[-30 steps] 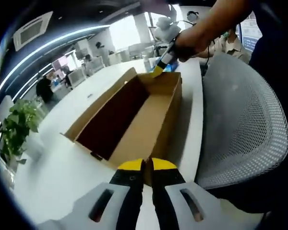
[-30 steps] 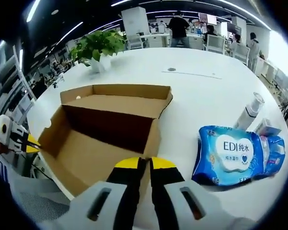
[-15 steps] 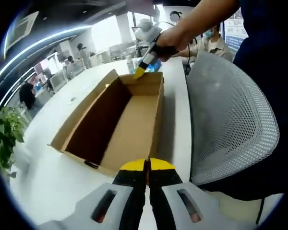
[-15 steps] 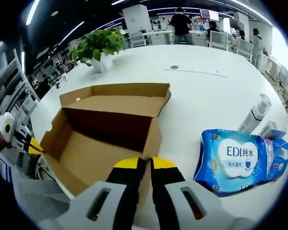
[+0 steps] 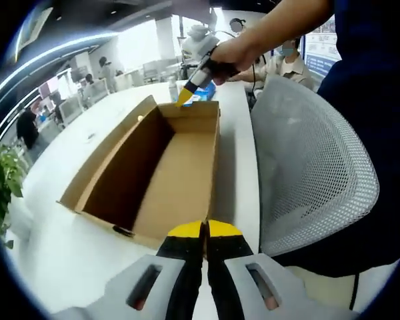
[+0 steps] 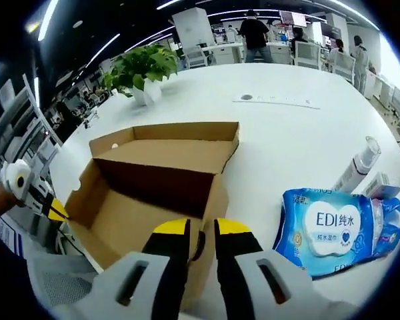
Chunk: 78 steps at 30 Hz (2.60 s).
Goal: Operate the shoe box by opening the lid, removing the specified soft item, and placing it in the target area until the item is outside and the box remains undamaged.
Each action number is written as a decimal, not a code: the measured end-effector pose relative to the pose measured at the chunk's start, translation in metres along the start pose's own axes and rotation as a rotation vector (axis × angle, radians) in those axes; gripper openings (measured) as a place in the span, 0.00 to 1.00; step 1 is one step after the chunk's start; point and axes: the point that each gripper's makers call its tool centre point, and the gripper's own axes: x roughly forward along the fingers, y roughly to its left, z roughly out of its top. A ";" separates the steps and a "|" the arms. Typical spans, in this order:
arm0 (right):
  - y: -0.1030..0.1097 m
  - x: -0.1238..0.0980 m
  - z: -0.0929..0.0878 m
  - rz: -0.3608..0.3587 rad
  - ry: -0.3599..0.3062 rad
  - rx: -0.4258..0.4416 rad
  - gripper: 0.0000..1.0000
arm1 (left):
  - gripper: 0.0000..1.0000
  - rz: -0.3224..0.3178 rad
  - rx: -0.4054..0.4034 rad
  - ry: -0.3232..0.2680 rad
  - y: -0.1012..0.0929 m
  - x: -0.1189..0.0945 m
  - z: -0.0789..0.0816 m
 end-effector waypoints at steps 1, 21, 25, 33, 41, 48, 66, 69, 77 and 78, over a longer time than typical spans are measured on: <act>-0.002 -0.001 0.007 -0.006 -0.012 -0.012 0.13 | 0.00 0.001 0.001 -0.001 0.000 0.000 0.000; -0.050 0.080 0.086 -0.113 0.229 -0.100 0.11 | 0.00 -0.018 0.026 0.003 0.003 0.002 0.002; -0.058 0.092 0.084 -0.123 0.252 -0.090 0.11 | 0.00 -0.033 0.030 0.003 0.003 0.003 0.003; -0.061 0.113 0.079 -0.111 0.301 -0.076 0.11 | 0.00 -0.049 0.028 0.006 0.004 0.003 0.003; -0.064 0.117 0.075 -0.114 0.329 -0.094 0.02 | 0.00 -0.049 0.019 0.008 0.008 0.004 0.006; -0.059 0.110 0.083 -0.135 0.282 -0.132 0.00 | 0.00 -0.054 -0.004 0.016 0.012 0.007 0.007; -0.039 0.063 0.098 -0.182 0.088 -0.187 0.00 | 0.00 -0.048 -0.036 0.025 0.013 0.009 0.006; -0.037 0.053 0.100 -0.192 0.056 -0.196 0.00 | 0.00 -0.041 -0.043 0.026 0.012 0.009 0.006; -0.033 0.035 0.109 -0.203 -0.044 -0.194 0.00 | 0.00 -0.028 -0.062 0.033 0.013 0.009 0.007; -0.033 0.033 0.109 -0.205 -0.048 -0.192 0.00 | 0.00 -0.026 -0.061 0.032 0.013 0.009 0.007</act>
